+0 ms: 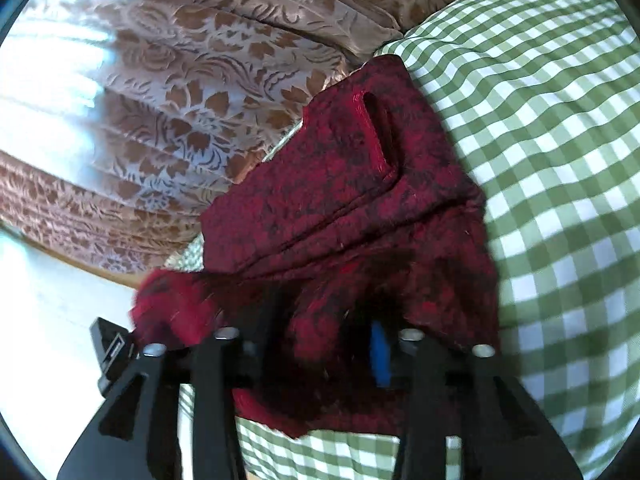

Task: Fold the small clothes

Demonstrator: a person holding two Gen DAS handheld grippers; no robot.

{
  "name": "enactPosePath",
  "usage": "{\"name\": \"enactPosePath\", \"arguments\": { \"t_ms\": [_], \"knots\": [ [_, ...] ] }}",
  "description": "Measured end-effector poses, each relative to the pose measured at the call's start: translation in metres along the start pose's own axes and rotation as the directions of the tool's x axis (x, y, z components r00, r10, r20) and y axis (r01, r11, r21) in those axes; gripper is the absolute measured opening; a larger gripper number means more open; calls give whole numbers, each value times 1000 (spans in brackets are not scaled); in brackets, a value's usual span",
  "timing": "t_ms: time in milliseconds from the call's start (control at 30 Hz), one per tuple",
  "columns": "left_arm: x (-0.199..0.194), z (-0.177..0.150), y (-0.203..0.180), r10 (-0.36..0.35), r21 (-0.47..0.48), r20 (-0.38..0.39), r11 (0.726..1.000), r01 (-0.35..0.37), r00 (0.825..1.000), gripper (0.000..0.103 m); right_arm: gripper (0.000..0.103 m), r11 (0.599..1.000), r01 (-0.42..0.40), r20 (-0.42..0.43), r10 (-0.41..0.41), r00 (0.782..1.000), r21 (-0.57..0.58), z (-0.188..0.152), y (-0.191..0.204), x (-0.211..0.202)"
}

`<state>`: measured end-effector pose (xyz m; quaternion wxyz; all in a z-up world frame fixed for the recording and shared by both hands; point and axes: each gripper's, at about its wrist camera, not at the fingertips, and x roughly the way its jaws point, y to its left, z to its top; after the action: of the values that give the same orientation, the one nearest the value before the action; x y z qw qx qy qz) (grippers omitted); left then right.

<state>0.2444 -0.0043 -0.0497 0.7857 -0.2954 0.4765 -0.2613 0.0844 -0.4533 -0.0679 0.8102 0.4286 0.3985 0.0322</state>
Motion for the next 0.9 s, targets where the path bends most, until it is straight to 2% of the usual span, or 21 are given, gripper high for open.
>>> {"name": "enactPosePath", "arguments": {
  "t_ms": [67,100,200,267,367,433,467,500,533,567,667,700,767,900],
  "knots": [
    [-8,11,13,-15,-50,29,999,16,999,77,70,999,-47,-6,47,999,20,5,-2,0],
    [-13,12,18,13,-49,46,999,-10,999,77,77,998,-60,2,60,998,26,6,-1,-1],
    [-21,3,23,55,37,50,998,-57,997,77,91,999,-40,57,42,998,-31,7,6,-17],
    [-25,-15,30,53,96,26,994,-55,998,81,91,998,9,79,-4,997,-69,3,4,-31],
    [-31,-48,40,16,156,-10,988,-15,1000,85,91,983,115,100,-102,990,-145,-11,-3,-45],
    [-25,-68,46,40,178,-35,984,-33,999,85,91,962,182,90,-166,982,-205,-26,-10,-45],
    [-20,-73,47,69,186,-42,981,-60,997,83,88,955,201,82,-187,979,-219,-32,-15,-43],
    [-16,-77,48,85,188,-45,979,-75,995,80,80,944,230,67,-221,973,-238,-39,-19,-36],
    [-9,-80,49,88,185,-57,980,-76,995,66,72,936,251,56,-244,968,-247,-43,-23,-30],
    [-2,-81,49,94,182,-74,980,-79,993,51,56,932,263,46,-260,964,-249,-45,-25,-23],
    [2,-79,44,116,180,-93,979,-98,989,28,36,906,325,49,-324,945,-271,-53,-25,-11],
    [0,-80,43,121,188,-93,977,-102,988,26,30,903,329,51,-328,943,-277,-53,-22,-12],
    [-8,-83,42,123,203,-92,974,-102,988,21,26,895,335,54,-334,941,-296,-56,-16,-19],
    [-30,-94,43,109,198,-90,976,-90,990,17,23,890,322,41,-326,944,-322,-68,-7,-32]
  ]
}}
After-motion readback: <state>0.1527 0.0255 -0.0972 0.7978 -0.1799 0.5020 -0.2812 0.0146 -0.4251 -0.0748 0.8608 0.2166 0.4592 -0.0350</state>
